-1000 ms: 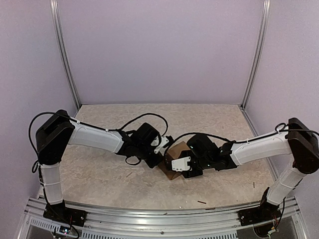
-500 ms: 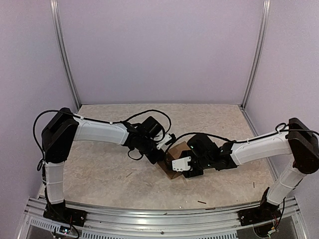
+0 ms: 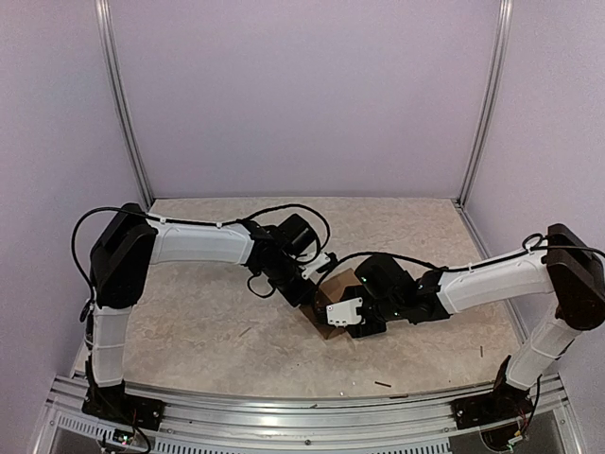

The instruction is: Fold the paper box

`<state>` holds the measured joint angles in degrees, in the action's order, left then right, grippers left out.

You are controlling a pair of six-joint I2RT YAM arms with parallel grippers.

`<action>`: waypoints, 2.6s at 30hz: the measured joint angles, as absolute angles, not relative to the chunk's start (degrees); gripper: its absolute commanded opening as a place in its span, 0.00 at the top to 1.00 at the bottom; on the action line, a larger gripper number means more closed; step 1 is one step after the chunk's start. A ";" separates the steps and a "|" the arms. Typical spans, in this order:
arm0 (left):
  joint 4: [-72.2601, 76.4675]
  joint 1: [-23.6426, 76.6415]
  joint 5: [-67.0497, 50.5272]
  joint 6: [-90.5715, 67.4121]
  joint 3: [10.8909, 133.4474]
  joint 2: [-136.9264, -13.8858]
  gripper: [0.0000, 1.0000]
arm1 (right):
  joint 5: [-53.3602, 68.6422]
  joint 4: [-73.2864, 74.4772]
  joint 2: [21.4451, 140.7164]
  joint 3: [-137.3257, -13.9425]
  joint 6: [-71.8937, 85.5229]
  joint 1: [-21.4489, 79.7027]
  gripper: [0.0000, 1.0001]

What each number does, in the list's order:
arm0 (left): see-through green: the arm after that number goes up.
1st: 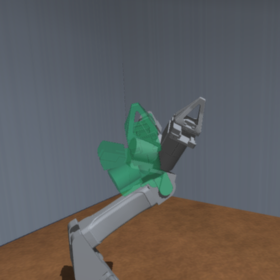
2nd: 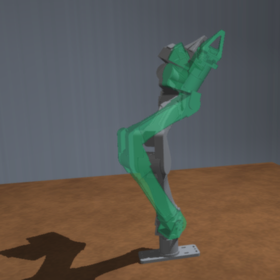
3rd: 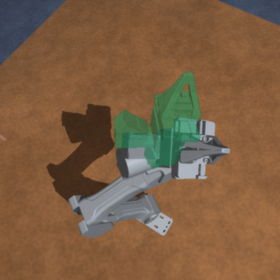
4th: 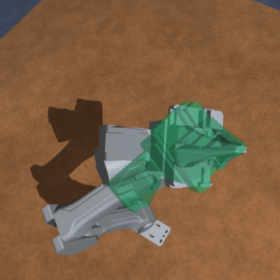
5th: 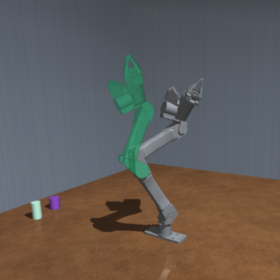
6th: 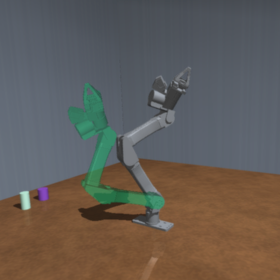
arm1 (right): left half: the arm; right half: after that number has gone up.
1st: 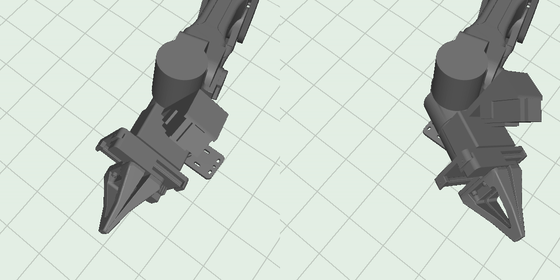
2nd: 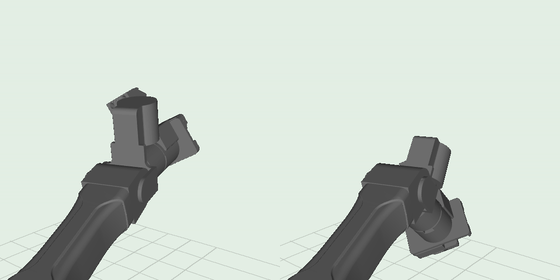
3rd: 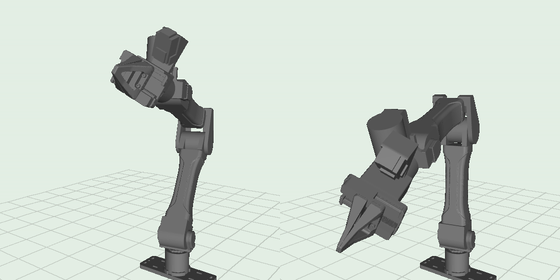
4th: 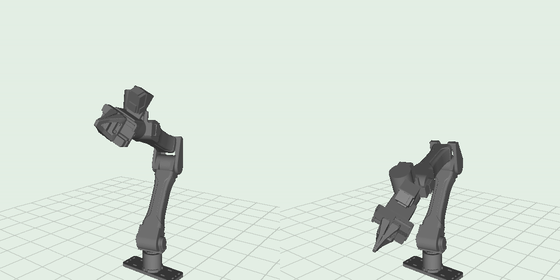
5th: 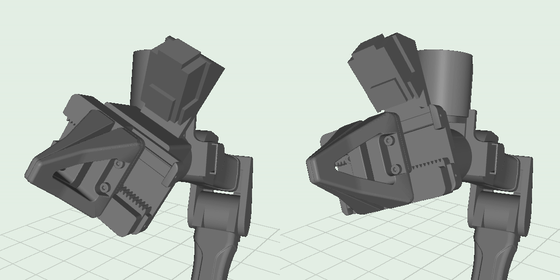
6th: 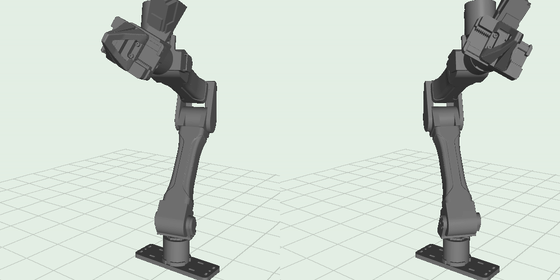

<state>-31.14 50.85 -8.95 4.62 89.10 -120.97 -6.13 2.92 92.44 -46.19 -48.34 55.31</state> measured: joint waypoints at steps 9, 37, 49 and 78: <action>-39.92 50.57 -9.93 4.51 97.67 -125.12 1.00 | -6.66 3.07 92.40 -46.19 -48.42 55.33 0.37; -63.16 49.43 -12.95 5.41 125.27 -139.50 0.93 | -8.97 3.44 92.42 -46.19 -48.66 55.90 0.37; -58.48 50.74 -14.28 5.45 121.60 -136.64 0.78 | -6.39 7.22 90.06 -46.19 -48.58 56.14 0.34; -27.29 45.45 -23.83 6.20 92.36 -121.45 0.64 | 1.04 23.27 80.97 -46.92 -48.14 51.79 0.29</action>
